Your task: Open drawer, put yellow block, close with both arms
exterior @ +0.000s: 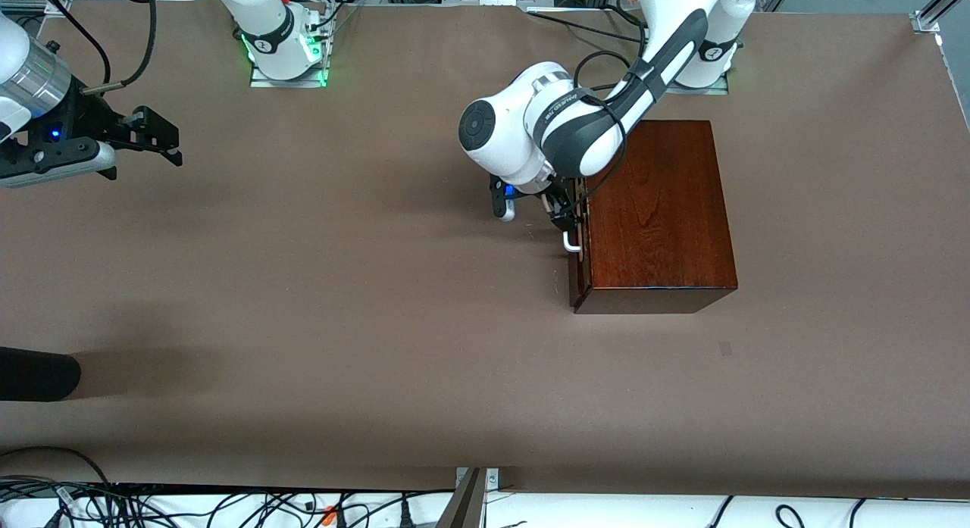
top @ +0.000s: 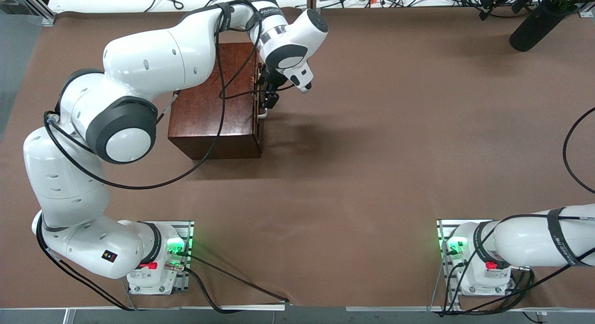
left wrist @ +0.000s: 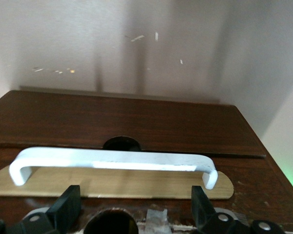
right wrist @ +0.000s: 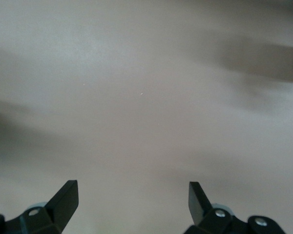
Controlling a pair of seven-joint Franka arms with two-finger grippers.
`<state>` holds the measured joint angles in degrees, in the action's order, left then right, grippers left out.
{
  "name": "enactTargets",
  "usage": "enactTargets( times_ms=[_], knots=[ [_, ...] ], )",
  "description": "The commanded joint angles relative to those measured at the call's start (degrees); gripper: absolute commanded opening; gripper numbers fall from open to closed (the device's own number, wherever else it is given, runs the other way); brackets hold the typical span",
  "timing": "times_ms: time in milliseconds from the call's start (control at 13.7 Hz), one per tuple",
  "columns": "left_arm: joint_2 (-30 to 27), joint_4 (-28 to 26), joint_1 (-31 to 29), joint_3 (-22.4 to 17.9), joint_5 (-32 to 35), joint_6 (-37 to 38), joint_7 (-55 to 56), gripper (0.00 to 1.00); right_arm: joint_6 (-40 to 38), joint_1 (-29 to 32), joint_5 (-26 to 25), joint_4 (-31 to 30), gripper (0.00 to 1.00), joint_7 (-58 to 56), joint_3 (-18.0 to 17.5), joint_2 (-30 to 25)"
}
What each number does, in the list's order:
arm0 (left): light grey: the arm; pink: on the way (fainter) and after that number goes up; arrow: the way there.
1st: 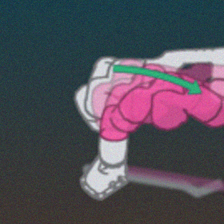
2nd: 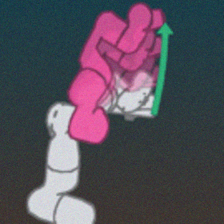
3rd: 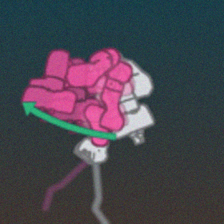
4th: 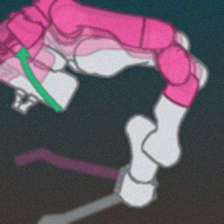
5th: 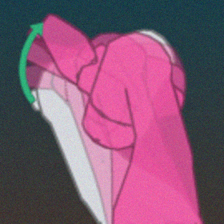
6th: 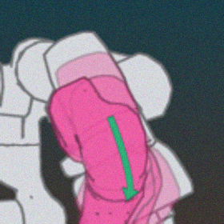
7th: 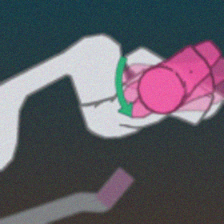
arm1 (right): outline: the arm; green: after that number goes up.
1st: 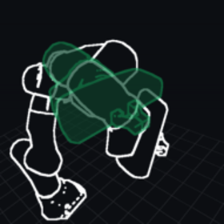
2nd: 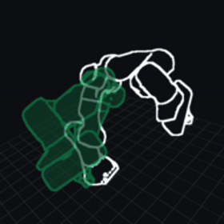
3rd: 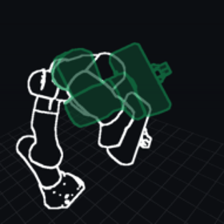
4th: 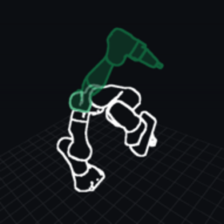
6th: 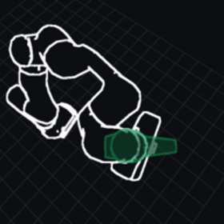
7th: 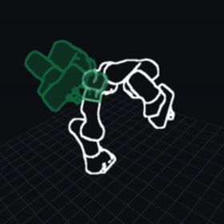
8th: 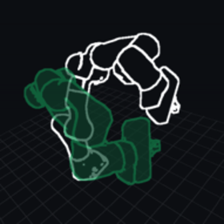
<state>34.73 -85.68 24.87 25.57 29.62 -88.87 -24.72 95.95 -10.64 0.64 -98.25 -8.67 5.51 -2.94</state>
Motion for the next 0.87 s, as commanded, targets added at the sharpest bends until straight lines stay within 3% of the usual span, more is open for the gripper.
enactTargets(
  times_ms=[0, 219, 510, 801],
  knots=[
    [-1.6, 3.7, 2.5, 0.3, 1.1, 0.7, 7.6, 1.0, -0.7, 0.2, 1.0, 1.0, 1.0, 0.6, -0.2, 0.2],
    [-2.2, 7.5, 5.7, 0.6, 0.4, 0.9, 29.4, 1.0, -0.9, 0.2, 0.9, 1.0, 1.0, 0.5, -0.3, 0.1],
    [-9.6, 9.0, 5.6, 0.4, -7.2, 2.5, 54.4, 1.0, -1.7, 0.0, 0.9, 1.0, 1.0, 0.5, -0.6, -0.1],
    [-17.6, 9.0, -2.2, 0.0, -16.5, 5.3, 81.6, 1.0, -2.5, 0.1, 0.9, 1.0, 1.0, 0.6, -0.6, -0.2]
  ],
)
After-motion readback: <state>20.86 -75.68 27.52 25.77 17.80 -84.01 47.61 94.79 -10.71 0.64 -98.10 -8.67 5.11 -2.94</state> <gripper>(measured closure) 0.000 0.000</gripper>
